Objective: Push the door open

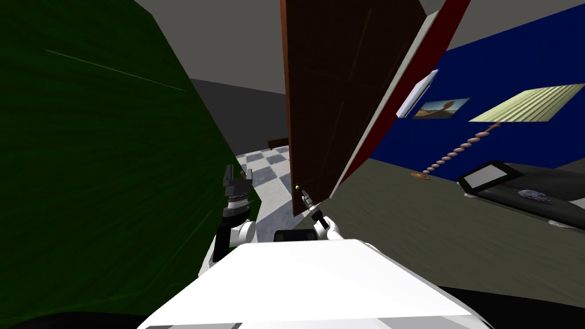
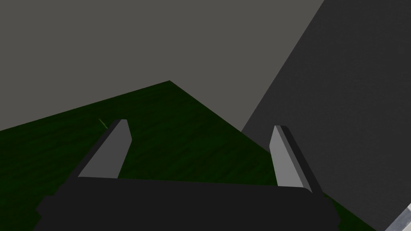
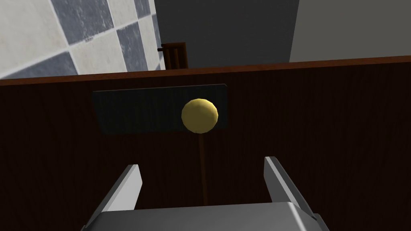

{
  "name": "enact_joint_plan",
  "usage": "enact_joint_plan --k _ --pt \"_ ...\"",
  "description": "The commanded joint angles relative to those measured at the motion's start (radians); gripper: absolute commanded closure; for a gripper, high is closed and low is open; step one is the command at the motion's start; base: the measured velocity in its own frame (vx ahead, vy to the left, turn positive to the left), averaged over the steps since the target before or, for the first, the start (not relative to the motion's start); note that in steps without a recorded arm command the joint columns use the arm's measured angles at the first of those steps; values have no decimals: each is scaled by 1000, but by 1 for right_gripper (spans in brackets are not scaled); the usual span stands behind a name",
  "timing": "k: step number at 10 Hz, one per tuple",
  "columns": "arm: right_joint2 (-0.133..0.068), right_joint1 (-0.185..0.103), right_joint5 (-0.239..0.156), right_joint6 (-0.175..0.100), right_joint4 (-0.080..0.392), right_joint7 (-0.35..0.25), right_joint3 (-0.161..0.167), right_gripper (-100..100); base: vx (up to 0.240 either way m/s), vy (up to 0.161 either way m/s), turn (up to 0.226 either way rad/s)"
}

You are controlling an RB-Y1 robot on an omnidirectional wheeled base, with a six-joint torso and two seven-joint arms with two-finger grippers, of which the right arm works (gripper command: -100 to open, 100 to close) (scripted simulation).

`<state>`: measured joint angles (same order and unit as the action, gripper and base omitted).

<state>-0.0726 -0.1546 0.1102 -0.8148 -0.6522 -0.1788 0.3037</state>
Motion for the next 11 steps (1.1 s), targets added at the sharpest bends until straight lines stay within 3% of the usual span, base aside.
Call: enact_joint_plan --k 1,5,6,11 --pt "3 0 -2 -5 4 6 -4 -100 187 105 26" --pt "10 2 -4 -10 6 12 -9 -100 171 77 17" --pt "10 2 -4 -10 6 12 -9 100 -19 -4 -4" --pt "10 2 -4 -10 6 12 -9 100 -14 -6 3"
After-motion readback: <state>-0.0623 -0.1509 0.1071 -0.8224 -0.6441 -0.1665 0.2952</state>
